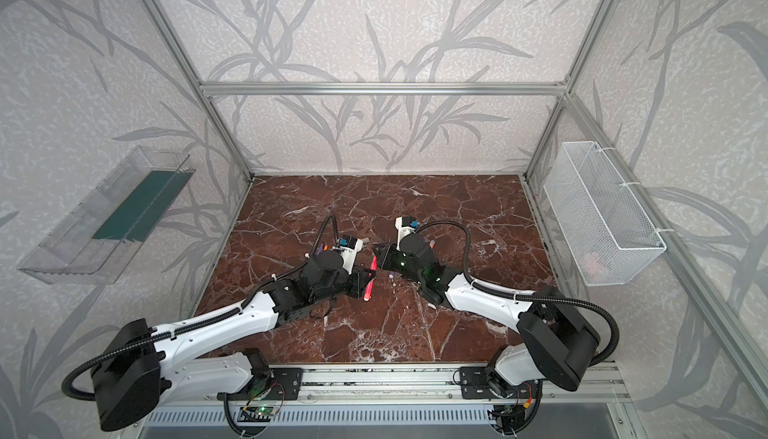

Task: Insert the pens into the pen caps
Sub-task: 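Push the white cap down onto the pink marker tip with the right gripper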

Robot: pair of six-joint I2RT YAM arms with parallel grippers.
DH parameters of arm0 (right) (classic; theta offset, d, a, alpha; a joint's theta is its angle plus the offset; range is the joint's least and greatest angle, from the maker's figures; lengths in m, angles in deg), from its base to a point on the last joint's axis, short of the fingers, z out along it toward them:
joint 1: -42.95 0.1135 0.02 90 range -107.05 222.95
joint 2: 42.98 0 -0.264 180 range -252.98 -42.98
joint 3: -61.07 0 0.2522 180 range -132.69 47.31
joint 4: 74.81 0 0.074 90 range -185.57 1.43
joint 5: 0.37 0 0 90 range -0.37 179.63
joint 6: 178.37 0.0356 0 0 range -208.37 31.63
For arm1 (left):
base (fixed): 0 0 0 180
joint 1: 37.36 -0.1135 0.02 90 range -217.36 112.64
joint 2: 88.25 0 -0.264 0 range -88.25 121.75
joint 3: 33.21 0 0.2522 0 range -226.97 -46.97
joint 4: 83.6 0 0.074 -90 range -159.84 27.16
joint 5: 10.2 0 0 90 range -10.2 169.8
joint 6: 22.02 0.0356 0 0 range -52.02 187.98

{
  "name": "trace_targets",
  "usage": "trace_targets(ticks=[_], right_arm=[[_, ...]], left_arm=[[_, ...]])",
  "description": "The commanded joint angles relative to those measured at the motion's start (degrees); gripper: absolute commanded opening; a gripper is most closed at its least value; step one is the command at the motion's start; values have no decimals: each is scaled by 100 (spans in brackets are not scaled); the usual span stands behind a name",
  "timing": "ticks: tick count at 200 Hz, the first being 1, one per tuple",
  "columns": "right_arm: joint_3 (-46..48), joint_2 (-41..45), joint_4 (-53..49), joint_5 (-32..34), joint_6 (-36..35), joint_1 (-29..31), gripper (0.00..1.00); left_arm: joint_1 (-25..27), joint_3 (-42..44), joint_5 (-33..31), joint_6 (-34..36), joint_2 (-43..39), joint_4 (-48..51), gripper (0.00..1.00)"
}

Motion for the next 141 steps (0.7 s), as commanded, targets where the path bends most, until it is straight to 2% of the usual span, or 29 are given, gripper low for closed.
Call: trace_targets(ticks=[1, 141], right_arm=[[8, 104, 185, -44, 18, 67, 0], [324, -5, 664, -116, 196, 133, 0]], left_arm=[[-57, -45, -56, -47, 18, -109, 0], [-723, 140, 872, -384, 49, -826, 0]])
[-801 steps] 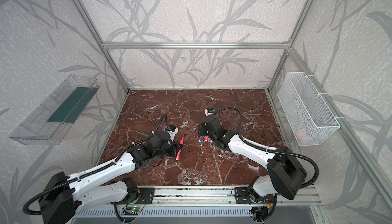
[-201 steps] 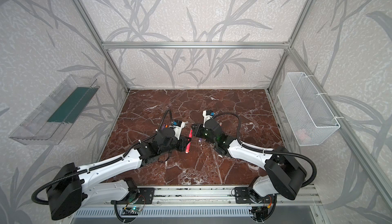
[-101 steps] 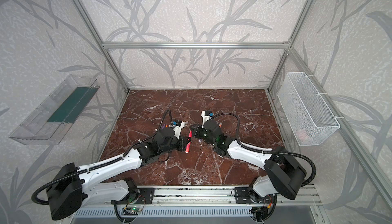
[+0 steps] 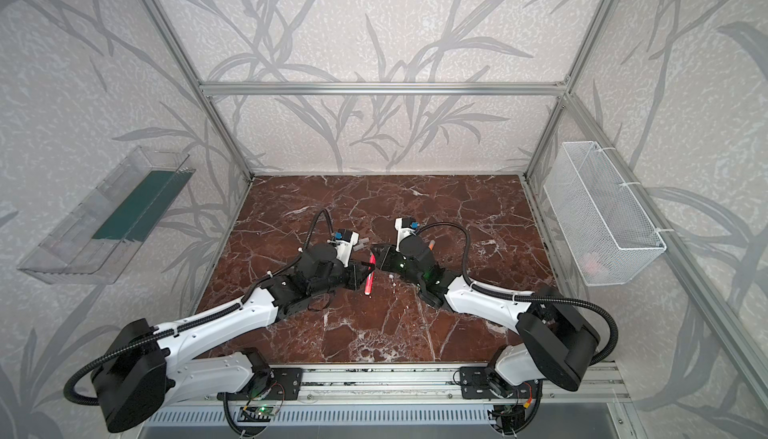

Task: Insert the pens into the pen caps
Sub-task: 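Push the white cap down onto the pink marker tip with the right gripper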

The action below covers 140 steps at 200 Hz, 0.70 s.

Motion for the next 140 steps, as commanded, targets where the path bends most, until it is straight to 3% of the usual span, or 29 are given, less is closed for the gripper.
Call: trace_targets(ticks=[1, 35, 106, 140], right_arm=[[174, -9, 301, -137, 67, 46, 0], [390, 35, 619, -125, 63, -1, 0], [637, -6, 1653, -899, 139, -121, 0], [814, -12, 2131, -937, 200, -121, 0]], left_arm=[[-171, 94, 107, -117, -29, -383, 0], [-353, 191, 395, -115, -220, -452, 0], [-664, 388, 904, -281, -489, -769, 0], [-829, 451, 1056, -343, -547, -892, 0]])
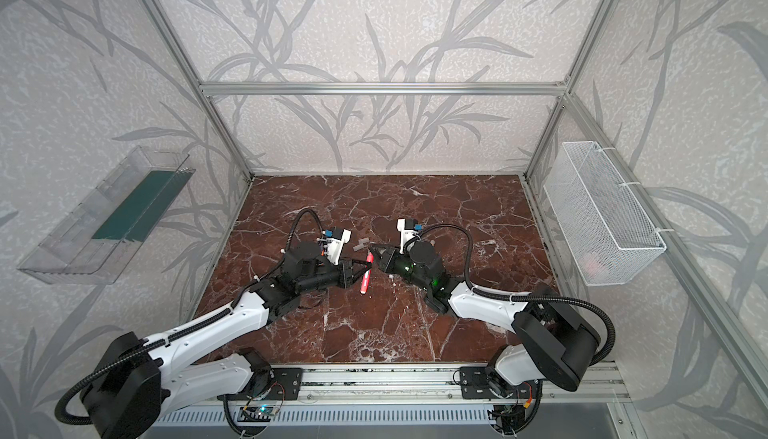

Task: Insert the pens into the pen caps
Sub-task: 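Push the white cap down onto the pink marker tip with the right gripper, then open the right gripper off the cap while the left holds the capped pink marker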

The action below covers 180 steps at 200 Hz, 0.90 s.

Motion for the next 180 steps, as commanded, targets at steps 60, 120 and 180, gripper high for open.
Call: trace_targets(ticks=[60, 120, 180], right_arm=[[173, -18, 552, -215, -105, 168, 0], [-194, 105, -634, 370, -310, 530, 0], [-203, -20, -498, 450, -348, 550, 0]], left_arm=[[-439, -24, -42, -307, -44, -348, 0], [-433, -427, -1051, 6, 55, 793, 0], [-427, -535, -1574, 115, 39, 1231, 0]])
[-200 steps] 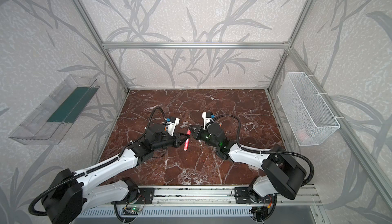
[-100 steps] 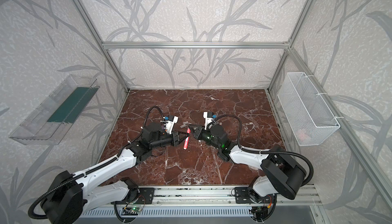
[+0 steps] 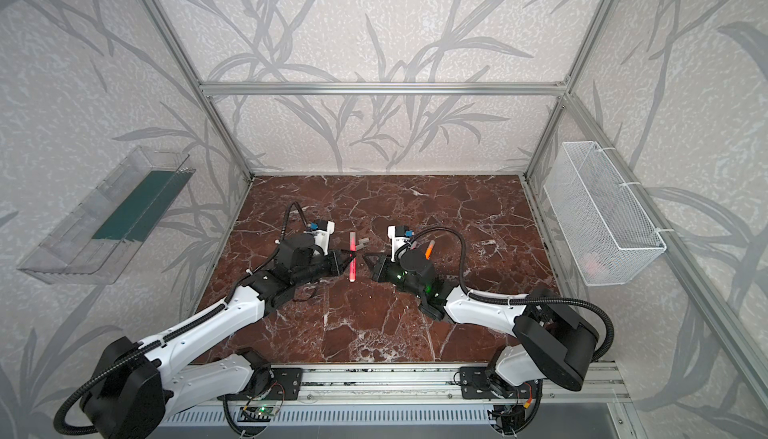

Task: Insert the pens into the pen caps
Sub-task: 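Open the right gripper off the cap while the left holds the capped pink marker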

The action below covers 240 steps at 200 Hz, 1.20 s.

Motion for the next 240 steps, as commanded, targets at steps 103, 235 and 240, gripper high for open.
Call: trace_targets(ticks=[103, 235, 240], right_arm=[[-408, -143, -257, -513, -253, -682, 56], [-1366, -1005, -329, -1003, -419, -765, 37], [-1369, -1000, -331, -1007, -427, -765, 34]], left_arm=[[221, -16, 938, 216, -3, -555, 0], [364, -62, 1210, 301, 185, -622, 0], [361, -62, 1203, 300, 193, -621, 0]])
